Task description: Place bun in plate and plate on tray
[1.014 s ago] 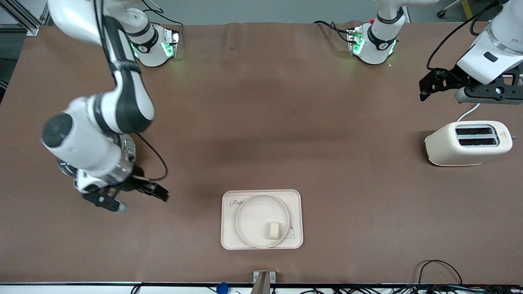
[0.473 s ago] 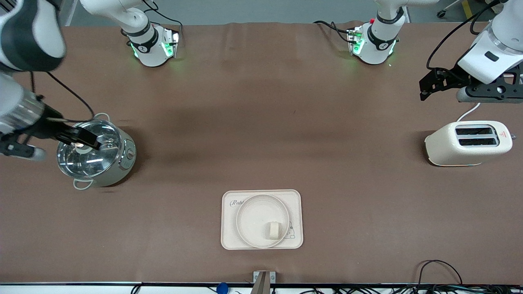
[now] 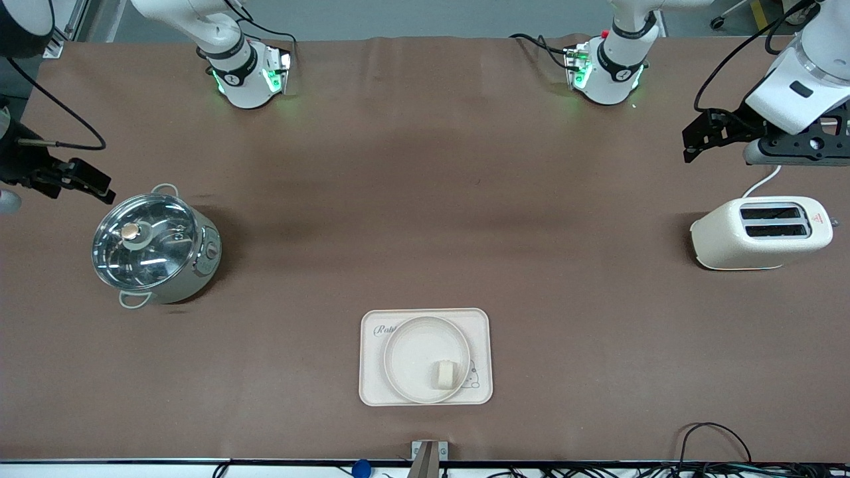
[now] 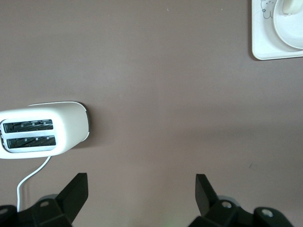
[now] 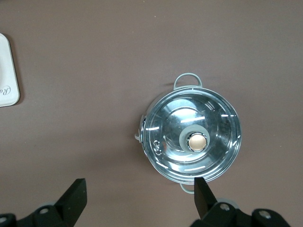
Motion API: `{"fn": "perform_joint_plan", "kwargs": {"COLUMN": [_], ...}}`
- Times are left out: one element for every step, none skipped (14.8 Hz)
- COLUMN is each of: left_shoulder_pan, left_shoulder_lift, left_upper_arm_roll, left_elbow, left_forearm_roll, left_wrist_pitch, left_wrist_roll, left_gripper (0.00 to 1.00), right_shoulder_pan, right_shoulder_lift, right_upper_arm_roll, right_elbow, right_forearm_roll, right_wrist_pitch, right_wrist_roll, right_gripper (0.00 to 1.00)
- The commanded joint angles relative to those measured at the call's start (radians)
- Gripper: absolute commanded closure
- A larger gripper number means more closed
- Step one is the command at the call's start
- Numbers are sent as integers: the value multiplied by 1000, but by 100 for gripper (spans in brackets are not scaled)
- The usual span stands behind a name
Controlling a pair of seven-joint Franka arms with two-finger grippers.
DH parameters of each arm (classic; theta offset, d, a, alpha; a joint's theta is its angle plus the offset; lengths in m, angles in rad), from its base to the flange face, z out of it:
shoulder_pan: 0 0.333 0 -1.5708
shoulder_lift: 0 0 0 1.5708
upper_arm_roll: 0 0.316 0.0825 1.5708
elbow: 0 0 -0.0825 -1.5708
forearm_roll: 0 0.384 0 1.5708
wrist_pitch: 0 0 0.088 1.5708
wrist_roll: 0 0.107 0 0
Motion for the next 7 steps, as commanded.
{"fn": "perform_joint_plan", "kwargs": {"left_shoulder_pan": [2,2,2,3,3,3,3], "left_shoulder_lift": [0,0,1,6,7,9,9], "left_upper_arm_roll": [-1,1,1,2,2,4,4], "left_elbow": [22,24,28,31,36,36,38], "left_forearm_roll": [-5,-5,-4,-2,-2,-2,-2], "left_wrist_pitch": [-17,-17,-17,-17,-18,-18,-18], "left_wrist_roll": [-4,-4,-1,2,3,3,2], "left_gripper": [0,0,0,0,0,0,0], "right_shoulder_pan": [-146,-161,-174,-180,-181,-180,-178], "right_shoulder_lift": [-37,-47,-62,-70,-74,-82,-87], "right_upper_arm_roll": [108,105,100,94,94,91,91], "right_elbow": [-9,-10,-13,-16,-15,-18,-17], "right_forearm_roll": [-20,-20,-20,-17,-13,-8,-7], "right_wrist_pitch": [-37,-57,-73,-84,-98,-106,-115], "right_wrist_roll": [-62,-71,-91,-110,-110,-110,-110], "right_gripper": [0,0,0,0,0,0,0]}}
